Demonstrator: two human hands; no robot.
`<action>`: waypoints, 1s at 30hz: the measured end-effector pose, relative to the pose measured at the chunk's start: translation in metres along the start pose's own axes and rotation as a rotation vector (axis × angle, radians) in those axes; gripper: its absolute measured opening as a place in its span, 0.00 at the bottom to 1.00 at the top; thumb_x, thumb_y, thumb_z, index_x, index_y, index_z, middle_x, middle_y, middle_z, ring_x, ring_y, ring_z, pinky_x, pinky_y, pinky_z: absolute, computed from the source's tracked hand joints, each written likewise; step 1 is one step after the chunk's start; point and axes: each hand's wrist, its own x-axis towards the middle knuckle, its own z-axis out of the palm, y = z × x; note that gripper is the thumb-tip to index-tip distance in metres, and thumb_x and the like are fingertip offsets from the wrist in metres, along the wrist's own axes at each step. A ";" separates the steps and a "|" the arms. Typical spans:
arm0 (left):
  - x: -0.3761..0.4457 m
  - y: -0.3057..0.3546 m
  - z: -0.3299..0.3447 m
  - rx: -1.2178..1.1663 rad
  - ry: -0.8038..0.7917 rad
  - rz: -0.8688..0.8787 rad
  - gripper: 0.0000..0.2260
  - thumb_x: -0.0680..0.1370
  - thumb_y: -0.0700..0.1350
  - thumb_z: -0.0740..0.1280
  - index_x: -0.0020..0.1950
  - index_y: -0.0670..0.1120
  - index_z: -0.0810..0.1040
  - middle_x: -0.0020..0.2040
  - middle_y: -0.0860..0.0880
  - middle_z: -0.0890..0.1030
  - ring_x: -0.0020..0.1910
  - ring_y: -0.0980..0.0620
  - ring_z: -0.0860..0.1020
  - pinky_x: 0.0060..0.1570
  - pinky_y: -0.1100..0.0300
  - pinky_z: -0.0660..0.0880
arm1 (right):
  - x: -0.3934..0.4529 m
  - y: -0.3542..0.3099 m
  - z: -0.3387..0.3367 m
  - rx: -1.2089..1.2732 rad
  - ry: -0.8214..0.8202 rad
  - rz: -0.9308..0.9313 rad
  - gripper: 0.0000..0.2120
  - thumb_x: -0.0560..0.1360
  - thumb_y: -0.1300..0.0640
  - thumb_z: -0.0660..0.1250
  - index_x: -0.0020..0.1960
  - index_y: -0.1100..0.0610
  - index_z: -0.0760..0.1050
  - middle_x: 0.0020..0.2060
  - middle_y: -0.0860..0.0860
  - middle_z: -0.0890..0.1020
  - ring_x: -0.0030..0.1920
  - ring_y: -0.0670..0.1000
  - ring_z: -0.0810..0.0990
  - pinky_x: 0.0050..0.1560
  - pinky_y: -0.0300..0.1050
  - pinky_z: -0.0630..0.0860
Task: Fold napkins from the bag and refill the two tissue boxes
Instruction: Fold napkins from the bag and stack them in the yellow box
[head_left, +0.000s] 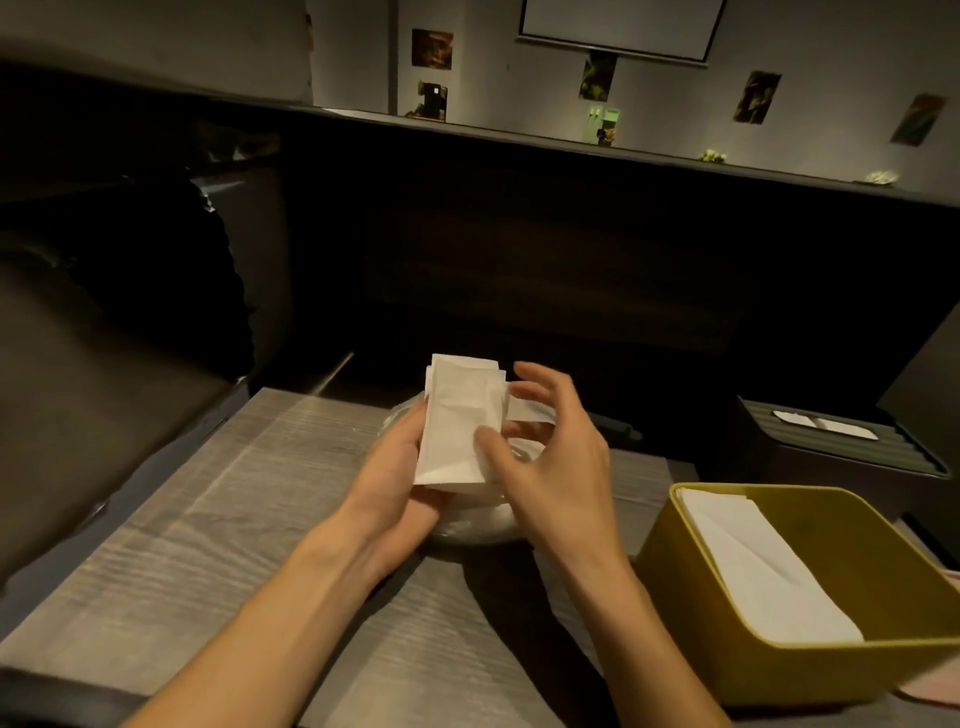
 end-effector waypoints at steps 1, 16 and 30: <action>0.000 0.001 0.000 -0.021 -0.009 0.005 0.20 0.86 0.56 0.56 0.70 0.48 0.79 0.63 0.42 0.84 0.64 0.42 0.82 0.70 0.40 0.72 | 0.000 0.002 0.002 -0.019 0.013 -0.005 0.28 0.77 0.54 0.75 0.67 0.34 0.66 0.60 0.34 0.74 0.56 0.32 0.78 0.47 0.36 0.82; -0.004 -0.003 -0.001 0.165 -0.211 0.029 0.22 0.77 0.39 0.71 0.70 0.52 0.76 0.63 0.42 0.83 0.62 0.39 0.82 0.59 0.41 0.80 | 0.027 0.004 -0.020 0.273 0.118 0.085 0.05 0.80 0.52 0.71 0.53 0.48 0.85 0.48 0.41 0.86 0.53 0.42 0.84 0.53 0.45 0.83; -0.003 0.000 0.000 0.220 -0.167 0.056 0.23 0.73 0.36 0.75 0.66 0.48 0.78 0.56 0.42 0.86 0.53 0.43 0.86 0.46 0.54 0.83 | 0.036 -0.009 -0.024 0.070 0.167 -0.106 0.04 0.80 0.53 0.72 0.50 0.43 0.84 0.45 0.33 0.85 0.50 0.36 0.83 0.51 0.34 0.81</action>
